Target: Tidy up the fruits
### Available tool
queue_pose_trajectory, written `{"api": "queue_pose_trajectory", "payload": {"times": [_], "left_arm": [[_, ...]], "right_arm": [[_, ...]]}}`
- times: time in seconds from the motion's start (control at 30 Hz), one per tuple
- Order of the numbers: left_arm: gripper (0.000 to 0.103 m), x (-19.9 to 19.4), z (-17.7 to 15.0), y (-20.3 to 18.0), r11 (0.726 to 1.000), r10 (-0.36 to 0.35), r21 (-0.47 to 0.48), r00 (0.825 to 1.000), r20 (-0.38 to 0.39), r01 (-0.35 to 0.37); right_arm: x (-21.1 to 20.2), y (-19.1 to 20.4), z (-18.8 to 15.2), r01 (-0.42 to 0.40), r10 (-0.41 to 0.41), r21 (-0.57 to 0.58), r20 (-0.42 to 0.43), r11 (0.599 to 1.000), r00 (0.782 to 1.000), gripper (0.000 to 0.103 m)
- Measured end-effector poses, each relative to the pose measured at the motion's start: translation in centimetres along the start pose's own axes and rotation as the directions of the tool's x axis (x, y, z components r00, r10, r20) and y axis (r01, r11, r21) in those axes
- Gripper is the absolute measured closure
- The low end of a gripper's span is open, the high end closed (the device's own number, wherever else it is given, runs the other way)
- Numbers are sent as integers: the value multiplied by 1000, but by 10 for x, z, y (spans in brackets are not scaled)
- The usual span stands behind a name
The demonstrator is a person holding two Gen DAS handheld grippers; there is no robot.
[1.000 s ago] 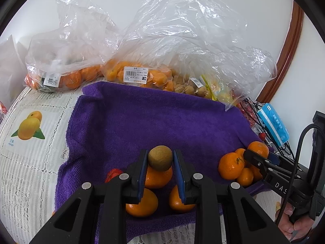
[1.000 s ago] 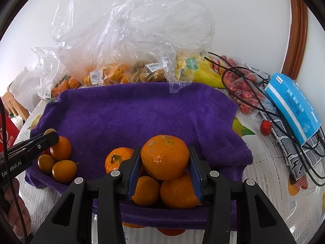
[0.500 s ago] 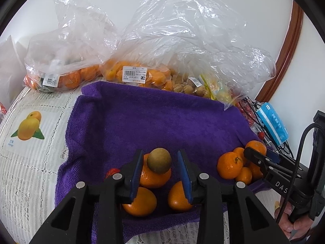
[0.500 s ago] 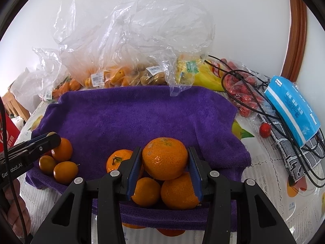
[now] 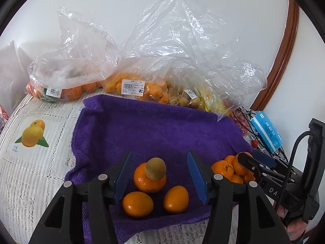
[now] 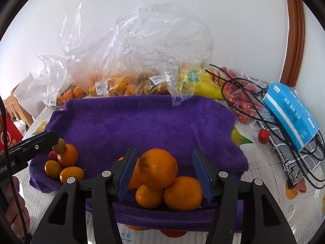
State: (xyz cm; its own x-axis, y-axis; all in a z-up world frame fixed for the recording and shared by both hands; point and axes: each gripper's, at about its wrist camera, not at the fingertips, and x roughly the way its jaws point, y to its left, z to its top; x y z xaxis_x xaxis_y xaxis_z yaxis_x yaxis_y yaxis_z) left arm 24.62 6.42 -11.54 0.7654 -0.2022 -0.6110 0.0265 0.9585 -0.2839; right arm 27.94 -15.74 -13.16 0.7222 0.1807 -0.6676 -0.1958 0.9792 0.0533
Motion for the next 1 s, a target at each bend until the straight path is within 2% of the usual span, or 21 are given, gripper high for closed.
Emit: {"api": "queue_pose_trajectory", "payload": {"times": [0.23, 0.43, 0.63, 0.8, 0.87, 0.93, 1.0], "left_arm": [[43, -11, 2, -6, 1000, 6, 10, 1000, 15, -7], [42, -27, -3, -14, 999, 33, 19, 999, -6, -33], [33, -71, -17, -26, 996, 73, 50, 997, 9, -73], [25, -116, -28, -36, 997, 64, 36, 998, 29, -65], [18, -134, -34, -43, 997, 68, 42, 997, 47, -70], [15, -151, -40, -51, 996, 68, 57, 996, 54, -71], [15, -167, -46, -59, 995, 68, 63, 996, 59, -72]], "right_arm": [[-16, 3, 3, 4, -4, 8, 41, 1000, 999, 41], [-41, 6, -1, -4, 3, 36, 25, 999, 1000, 40], [-93, 6, -1, -3, 1, 64, 33, 998, 999, 39], [-145, 7, -9, -12, 9, 79, 40, 997, 999, 38], [-166, 10, -15, -5, 1, 75, 49, 997, 999, 38], [-180, 13, -20, 10, -13, 64, 49, 998, 999, 33], [-199, 15, -28, 22, -26, 62, 59, 998, 998, 21]]}}
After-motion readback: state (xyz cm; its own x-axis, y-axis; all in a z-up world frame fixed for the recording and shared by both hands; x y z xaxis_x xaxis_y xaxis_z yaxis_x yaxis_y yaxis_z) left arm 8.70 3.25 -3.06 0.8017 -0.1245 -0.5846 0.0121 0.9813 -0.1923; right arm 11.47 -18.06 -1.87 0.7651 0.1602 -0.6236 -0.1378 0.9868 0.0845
